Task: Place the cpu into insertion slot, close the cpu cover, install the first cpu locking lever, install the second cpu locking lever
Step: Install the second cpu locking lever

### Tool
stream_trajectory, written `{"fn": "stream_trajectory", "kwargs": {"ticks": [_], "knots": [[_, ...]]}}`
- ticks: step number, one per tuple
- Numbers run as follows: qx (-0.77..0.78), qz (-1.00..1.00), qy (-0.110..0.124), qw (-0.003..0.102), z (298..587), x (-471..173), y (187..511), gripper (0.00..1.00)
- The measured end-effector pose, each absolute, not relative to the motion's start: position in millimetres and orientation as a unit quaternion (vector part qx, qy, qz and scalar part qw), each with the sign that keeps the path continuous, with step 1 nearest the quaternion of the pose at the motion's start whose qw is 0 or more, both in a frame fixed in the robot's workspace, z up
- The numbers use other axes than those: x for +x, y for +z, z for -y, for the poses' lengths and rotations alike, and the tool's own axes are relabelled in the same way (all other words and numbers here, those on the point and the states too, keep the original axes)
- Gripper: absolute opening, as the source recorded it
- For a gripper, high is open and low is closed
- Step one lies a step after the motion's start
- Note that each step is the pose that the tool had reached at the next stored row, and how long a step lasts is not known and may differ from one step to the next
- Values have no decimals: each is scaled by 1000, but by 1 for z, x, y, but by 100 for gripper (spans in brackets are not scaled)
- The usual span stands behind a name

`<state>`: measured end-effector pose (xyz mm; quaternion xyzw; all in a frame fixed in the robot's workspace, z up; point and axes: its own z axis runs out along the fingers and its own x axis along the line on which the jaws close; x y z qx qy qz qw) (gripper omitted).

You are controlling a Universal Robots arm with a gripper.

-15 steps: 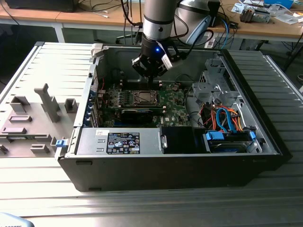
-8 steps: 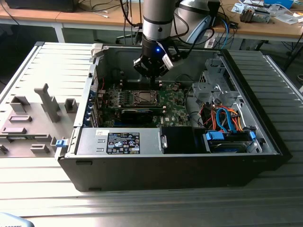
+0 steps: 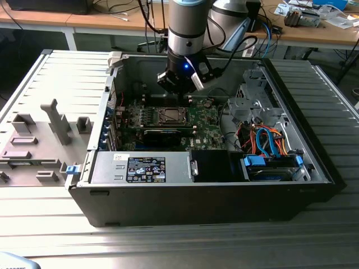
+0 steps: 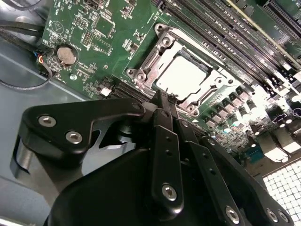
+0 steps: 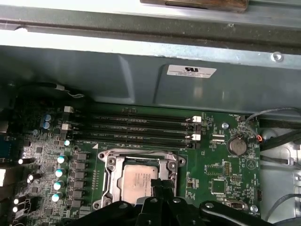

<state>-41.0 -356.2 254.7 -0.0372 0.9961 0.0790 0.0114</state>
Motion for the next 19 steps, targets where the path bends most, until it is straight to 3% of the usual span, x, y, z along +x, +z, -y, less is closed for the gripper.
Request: {"fn": "stream_trajectory", "kwargs": {"ticks": [19], "knots": [[-37,-996,79,11,358,-63,254,11]]}}
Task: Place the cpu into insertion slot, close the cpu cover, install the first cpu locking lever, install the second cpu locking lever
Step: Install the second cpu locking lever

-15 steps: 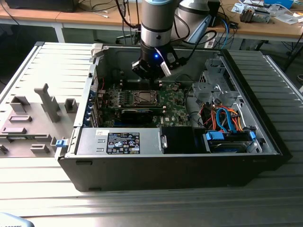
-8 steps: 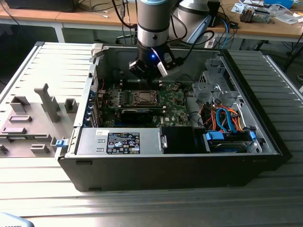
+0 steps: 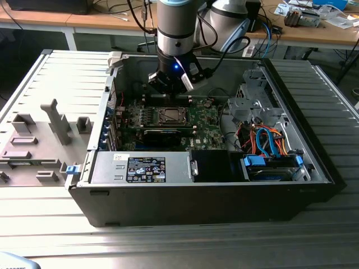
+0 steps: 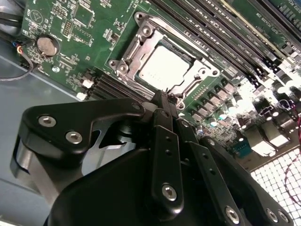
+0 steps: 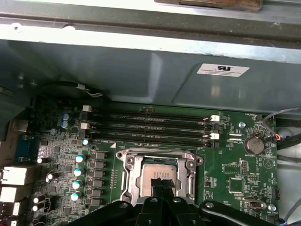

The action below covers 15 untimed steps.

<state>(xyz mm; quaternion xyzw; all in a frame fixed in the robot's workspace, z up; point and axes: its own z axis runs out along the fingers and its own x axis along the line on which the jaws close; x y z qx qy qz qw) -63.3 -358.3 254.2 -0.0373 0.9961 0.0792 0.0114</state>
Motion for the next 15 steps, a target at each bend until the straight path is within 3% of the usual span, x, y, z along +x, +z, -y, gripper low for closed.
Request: {"fn": "stream_trajectory", "kwargs": {"ticks": [15], "knots": [[-37,-996,79,10,367,-60,253,11]]}}
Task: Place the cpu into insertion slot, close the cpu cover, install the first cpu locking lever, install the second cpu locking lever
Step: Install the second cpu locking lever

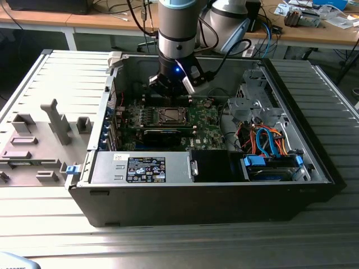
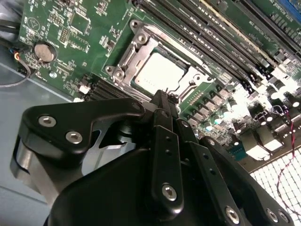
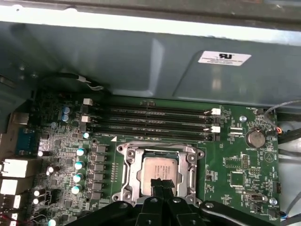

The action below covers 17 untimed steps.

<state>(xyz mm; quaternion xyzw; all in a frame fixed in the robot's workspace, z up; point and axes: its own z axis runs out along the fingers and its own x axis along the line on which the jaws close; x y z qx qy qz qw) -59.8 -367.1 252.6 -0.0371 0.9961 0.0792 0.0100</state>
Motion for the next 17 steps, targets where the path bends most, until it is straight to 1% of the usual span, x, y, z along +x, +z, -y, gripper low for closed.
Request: {"fn": "stream_trajectory", "kwargs": {"ticks": [12,17], "knots": [[-37,-996,79,9,382,-56,249,11],[-37,-996,80,9,399,-56,248,11]]}}
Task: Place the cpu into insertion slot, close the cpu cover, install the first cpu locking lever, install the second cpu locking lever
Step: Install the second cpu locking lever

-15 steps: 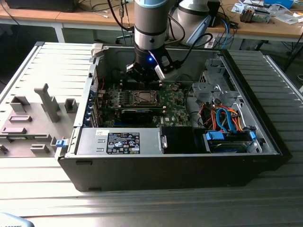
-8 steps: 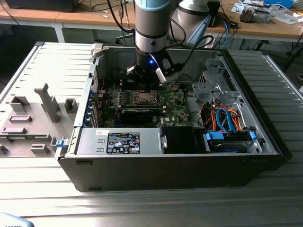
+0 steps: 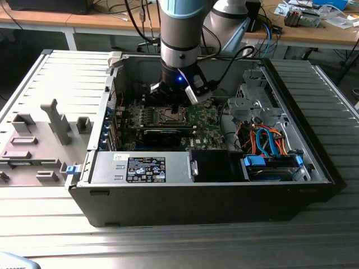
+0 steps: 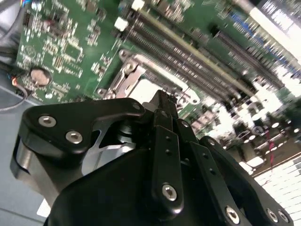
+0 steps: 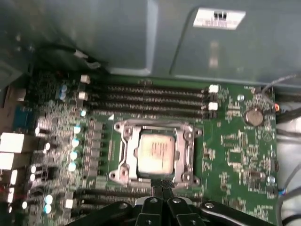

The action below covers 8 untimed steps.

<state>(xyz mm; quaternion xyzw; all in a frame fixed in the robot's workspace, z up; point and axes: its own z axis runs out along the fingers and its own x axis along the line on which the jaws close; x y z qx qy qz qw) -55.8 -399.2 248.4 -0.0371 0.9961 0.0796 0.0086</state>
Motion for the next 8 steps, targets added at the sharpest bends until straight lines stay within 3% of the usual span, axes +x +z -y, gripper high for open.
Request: {"fn": "stream_trajectory", "kwargs": {"ticks": [8], "knots": [[-37,-995,88,9,410,-77,243,11]]}}
